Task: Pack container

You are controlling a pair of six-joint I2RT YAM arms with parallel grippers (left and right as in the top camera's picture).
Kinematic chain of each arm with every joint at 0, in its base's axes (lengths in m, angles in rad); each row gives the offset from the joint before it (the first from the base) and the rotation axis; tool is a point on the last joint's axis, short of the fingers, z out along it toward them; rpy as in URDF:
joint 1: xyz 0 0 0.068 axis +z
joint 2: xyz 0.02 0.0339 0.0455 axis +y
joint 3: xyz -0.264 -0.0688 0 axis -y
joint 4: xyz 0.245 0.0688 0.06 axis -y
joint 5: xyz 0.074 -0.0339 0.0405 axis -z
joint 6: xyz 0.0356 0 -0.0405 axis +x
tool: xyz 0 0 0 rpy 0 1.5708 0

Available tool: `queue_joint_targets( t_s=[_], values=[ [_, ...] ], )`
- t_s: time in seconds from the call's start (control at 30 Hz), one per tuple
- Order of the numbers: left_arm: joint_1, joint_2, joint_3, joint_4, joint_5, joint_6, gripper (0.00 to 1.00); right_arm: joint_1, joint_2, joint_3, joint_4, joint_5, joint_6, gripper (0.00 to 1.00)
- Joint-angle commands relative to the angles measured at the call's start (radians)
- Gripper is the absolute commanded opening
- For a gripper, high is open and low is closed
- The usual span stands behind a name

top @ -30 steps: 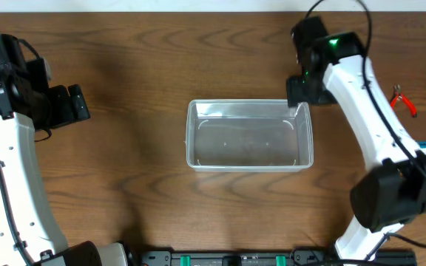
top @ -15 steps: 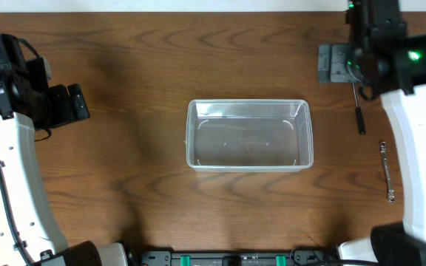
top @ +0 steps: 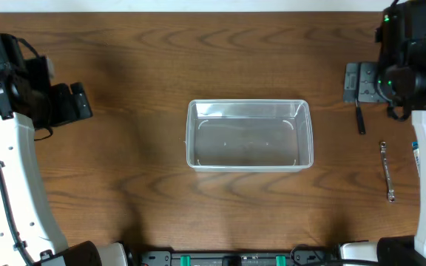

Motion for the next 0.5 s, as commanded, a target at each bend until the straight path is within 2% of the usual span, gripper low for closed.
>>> queue_joint_targets(
  t_s=[0.0, 0.2, 0.47],
  values=[
    [-0.002, -0.006, 0.006, -0.006, 0.285, 0.164, 0.98, -0.033, -0.006, 0.011, -0.001, -0.133, -0.074, 0.99],
    [-0.086, -0.01, 0.006, -0.019, 0.317, 0.273, 0.98, -0.066, -0.006, 0.003, -0.002, -0.098, -0.074, 0.99],
    [-0.256, -0.039, 0.006, -0.005, 0.159, 0.237, 0.98, -0.067, 0.003, -0.01, -0.016, -0.063, -0.075, 0.99]
  ],
)
